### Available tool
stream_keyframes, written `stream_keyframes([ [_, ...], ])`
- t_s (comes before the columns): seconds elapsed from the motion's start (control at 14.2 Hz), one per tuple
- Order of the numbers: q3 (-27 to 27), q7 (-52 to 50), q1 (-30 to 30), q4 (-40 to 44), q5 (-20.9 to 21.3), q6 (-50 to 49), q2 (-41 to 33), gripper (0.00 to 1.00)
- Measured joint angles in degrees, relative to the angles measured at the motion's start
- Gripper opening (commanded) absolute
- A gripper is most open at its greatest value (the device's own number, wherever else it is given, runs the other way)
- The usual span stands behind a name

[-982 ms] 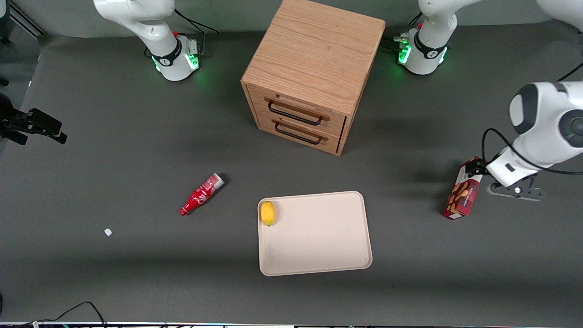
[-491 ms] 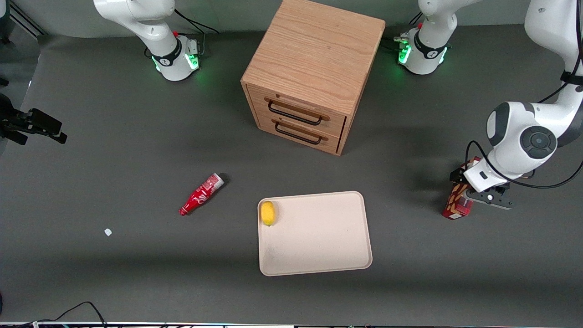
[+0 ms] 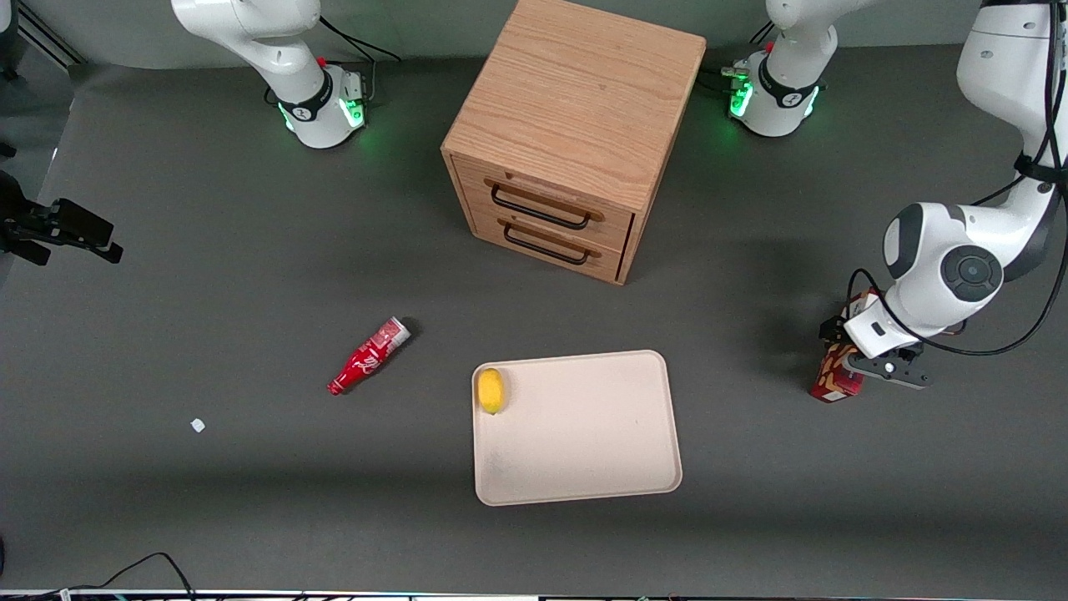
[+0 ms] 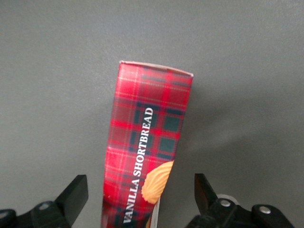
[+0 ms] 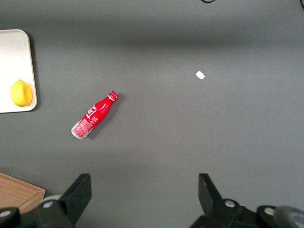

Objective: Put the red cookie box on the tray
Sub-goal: 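Move the left gripper down over the red tartan cookie box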

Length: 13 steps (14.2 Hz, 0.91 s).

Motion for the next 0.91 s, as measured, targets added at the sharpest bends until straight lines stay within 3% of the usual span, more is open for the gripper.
stream_keyframes([
  [0.21,0.7,0.0,-0.1,0.0,0.1,0.1,0.3,0.12],
  [0.28,0.8,0.0,-0.1,0.0,0.1,0.1,0.3,0.00],
  [0.91,0.8,-0.1,-0.9,0.1,0.1,-0.2,0.2,0.00],
])
